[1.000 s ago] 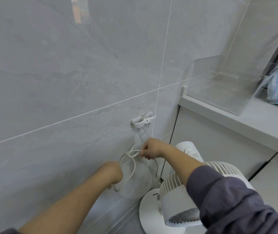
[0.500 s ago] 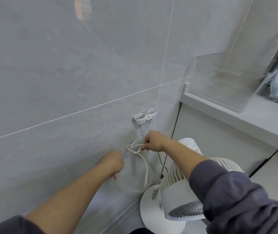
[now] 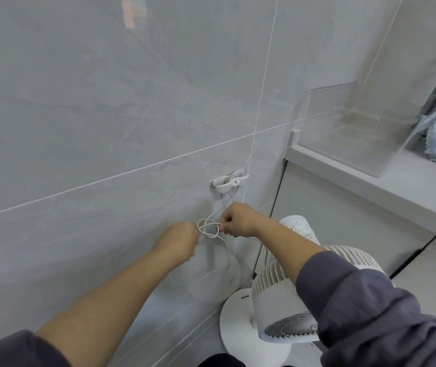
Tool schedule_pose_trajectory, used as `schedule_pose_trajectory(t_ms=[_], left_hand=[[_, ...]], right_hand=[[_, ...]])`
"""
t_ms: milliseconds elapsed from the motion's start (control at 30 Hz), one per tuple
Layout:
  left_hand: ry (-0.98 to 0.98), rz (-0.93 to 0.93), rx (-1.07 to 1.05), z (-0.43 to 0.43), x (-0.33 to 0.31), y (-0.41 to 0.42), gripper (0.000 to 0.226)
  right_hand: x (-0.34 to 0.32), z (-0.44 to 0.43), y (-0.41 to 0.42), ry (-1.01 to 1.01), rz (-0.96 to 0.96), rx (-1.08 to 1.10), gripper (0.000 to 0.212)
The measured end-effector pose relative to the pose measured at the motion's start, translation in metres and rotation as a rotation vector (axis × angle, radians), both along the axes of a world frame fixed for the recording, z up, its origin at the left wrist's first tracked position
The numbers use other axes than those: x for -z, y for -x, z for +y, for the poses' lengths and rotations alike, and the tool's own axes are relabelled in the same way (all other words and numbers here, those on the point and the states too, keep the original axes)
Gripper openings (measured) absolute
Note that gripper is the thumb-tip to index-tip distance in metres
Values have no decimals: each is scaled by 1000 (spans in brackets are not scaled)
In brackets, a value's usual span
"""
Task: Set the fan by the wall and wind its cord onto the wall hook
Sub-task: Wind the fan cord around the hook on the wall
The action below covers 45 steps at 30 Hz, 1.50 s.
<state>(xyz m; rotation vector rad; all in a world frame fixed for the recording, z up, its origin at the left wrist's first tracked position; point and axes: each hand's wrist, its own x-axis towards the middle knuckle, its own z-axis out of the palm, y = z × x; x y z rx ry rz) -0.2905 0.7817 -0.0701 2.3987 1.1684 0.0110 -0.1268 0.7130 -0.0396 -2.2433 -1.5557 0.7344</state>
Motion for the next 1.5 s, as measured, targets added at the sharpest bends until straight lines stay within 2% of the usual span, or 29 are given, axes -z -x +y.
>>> schedule_pose_trajectory(t_ms=[33, 133, 233, 300, 400, 467, 533, 567, 633, 700, 800, 833, 867, 967, 1000, 1067, 1133, 1200, 1233, 1300, 1367, 1400, 1500], left_hand=[[-34, 35, -10, 0, -2, 0, 15], [-88, 367, -16, -3, -2, 5, 8], [-110, 523, -9, 2, 8, 11, 30], [-122, 572, -11, 4, 10, 14, 36], [-72, 521, 37, 2, 8, 10, 33], [-29, 303, 45, 1, 6, 1, 29], [-68, 60, 58, 1, 3, -4, 22], [-105, 10, 65, 1, 1, -6, 21], [-204, 69, 43, 3, 0, -6, 20], [-242, 262, 9, 3, 0, -2, 21], [-20, 525, -3, -4, 3, 5, 22], [48, 545, 9, -6, 2, 5, 20], [110, 492, 17, -7, 3, 2, 19], [242, 52, -7, -11, 4, -9, 15], [236, -27, -34, -10, 3, -12, 15], [210, 5, -114, -7, 2, -14, 19], [213, 175, -130, -6, 0, -10, 24], [211, 270, -117, -5, 1, -6, 15], [225, 204, -113, -2, 7, -6, 18], [221, -57, -67, 0, 16, -8, 23], [126, -238, -13, 1, 17, -13, 14], [84, -263, 11, 3, 17, -14, 10], [38, -200, 19, 6, 14, -13, 18]], right_hand=[[-1, -1, -1, -2, -6, -3, 14], [-1, -4, -6, 39, -62, -37, 17], [4, -8, -7, 95, -134, -75, 19], [8, -11, -8, 107, -132, -73, 18], [9, -11, -9, 64, -75, -59, 15], [7, -10, -8, 36, -33, -51, 10], [4, -7, -6, 18, -9, -37, 8], [4, -7, -6, 15, -2, -24, 8], [3, -7, -8, 21, 7, 1, 11], [2, -8, -12, 49, 4, 13, 12], [3, -7, -10, 59, 26, 19, 10], [4, -5, -7, 44, 47, 20, 10], [4, -3, -3, 23, 73, 23, 10], [2, 2, 6, -12, 138, 21, 10], [1, 2, 6, -13, 146, 24, 10], [1, 0, 2, 18, 154, 38, 10], [2, -4, -4, 82, 130, 54, 8], [4, -8, -8, 112, 81, 62, 9], [5, -9, -8, 105, 72, 58, 10], [5, -7, -5, 72, 91, 36, 13], [4, -4, -2, 51, 81, 13, 15], [3, -3, -1, 45, 75, 10, 15], [1, -3, -4, 61, 119, 28, 20]])
